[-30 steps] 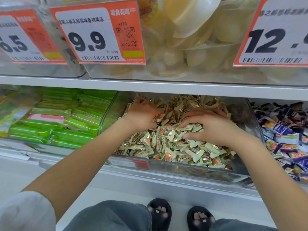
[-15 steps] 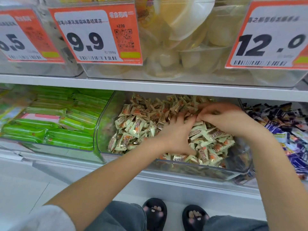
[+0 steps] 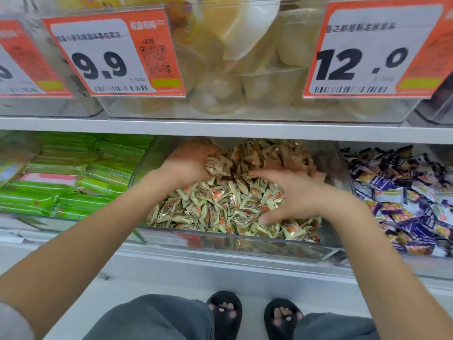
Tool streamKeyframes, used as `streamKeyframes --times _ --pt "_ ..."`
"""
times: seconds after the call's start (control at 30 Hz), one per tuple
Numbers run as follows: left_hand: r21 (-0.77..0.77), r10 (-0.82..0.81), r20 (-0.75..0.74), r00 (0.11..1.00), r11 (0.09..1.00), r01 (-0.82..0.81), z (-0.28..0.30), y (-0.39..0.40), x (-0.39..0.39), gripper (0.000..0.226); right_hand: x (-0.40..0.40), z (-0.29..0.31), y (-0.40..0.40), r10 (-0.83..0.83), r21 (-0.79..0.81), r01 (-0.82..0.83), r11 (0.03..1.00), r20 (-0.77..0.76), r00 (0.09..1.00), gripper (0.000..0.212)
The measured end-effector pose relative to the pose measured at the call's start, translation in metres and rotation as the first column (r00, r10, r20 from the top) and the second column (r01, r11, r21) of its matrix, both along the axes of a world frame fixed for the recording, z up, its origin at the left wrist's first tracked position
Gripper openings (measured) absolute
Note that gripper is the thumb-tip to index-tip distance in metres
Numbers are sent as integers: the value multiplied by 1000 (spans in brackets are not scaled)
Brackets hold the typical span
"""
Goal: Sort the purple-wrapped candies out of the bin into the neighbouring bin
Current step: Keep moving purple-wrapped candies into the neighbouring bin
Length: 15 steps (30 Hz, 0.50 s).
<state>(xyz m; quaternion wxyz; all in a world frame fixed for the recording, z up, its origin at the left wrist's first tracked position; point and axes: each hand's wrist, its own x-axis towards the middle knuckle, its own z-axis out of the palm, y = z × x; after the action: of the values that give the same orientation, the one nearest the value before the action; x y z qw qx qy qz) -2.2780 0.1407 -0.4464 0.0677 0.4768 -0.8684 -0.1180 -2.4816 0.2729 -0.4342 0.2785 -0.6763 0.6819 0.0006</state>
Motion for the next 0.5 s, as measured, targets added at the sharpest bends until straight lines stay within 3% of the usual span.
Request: streamKeyframes --times 0.07,0.17,0.23,0.33,0.37,0.5 --pt "-50 -23 118 993 998 29 -1 3 -6 61 10 -15 -1 54 3 -55 998 -251 966 97" --pt "-197 18 372 928 979 60 -3 11 -14 54 2 -19 -3 -4 -88 -20 996 -264 965 72" --pt "-258 -76 372 925 949 181 -3 24 -15 45 -8 -18 -3 -46 -149 8 989 -259 965 55" --pt "-40 -399 78 914 914 403 -4 53 -27 57 -15 -16 -3 -143 -189 103 977 -213 967 56" --pt "34 -443 75 893 896 442 -8 59 -35 67 -15 -15 -3 -160 -187 125 974 -187 969 57" --pt "134 -402 348 847 915 380 -35 64 -57 92 -15 -14 -5 -211 -226 180 957 -121 970 50"
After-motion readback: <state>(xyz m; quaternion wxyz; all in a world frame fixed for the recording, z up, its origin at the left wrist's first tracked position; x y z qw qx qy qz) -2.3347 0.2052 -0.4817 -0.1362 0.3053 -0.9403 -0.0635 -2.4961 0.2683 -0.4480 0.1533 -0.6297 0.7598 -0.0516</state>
